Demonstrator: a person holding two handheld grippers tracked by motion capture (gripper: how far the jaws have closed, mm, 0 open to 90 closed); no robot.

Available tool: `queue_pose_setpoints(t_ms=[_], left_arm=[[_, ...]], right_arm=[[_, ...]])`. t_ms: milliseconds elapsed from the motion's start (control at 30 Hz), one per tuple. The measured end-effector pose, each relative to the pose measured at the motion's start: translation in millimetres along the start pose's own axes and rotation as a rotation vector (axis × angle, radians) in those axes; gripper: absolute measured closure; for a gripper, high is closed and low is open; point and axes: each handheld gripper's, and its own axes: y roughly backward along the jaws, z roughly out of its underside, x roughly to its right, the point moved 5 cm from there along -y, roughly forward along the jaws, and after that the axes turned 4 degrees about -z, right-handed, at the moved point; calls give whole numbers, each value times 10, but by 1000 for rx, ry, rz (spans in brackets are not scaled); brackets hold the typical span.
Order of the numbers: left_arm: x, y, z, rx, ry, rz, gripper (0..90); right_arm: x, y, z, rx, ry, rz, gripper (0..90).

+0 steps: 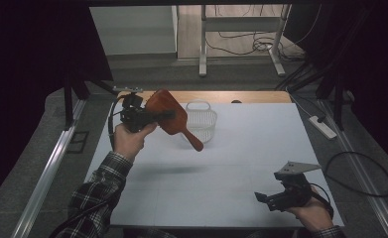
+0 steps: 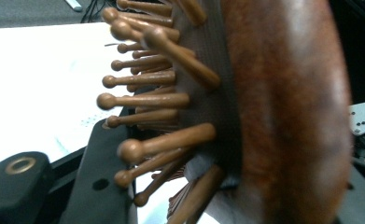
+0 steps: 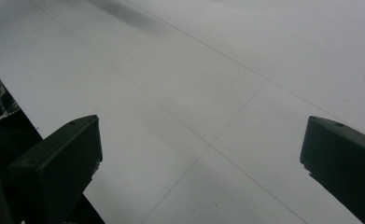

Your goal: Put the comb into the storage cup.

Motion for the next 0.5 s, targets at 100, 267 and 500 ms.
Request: queue_pose_setpoints(t_ms=[100,267,500], left_arm=[[-12,5,-34,1,1,-6,559],[-30,7,-82,5,7,-11,559],[-55,6,-180,8,7,-23,560]], right_arm=[[22,46,51,2,-19,14,0],[33,103,99,7,-36,23,0],[47,205,153,13,-61,59,0]])
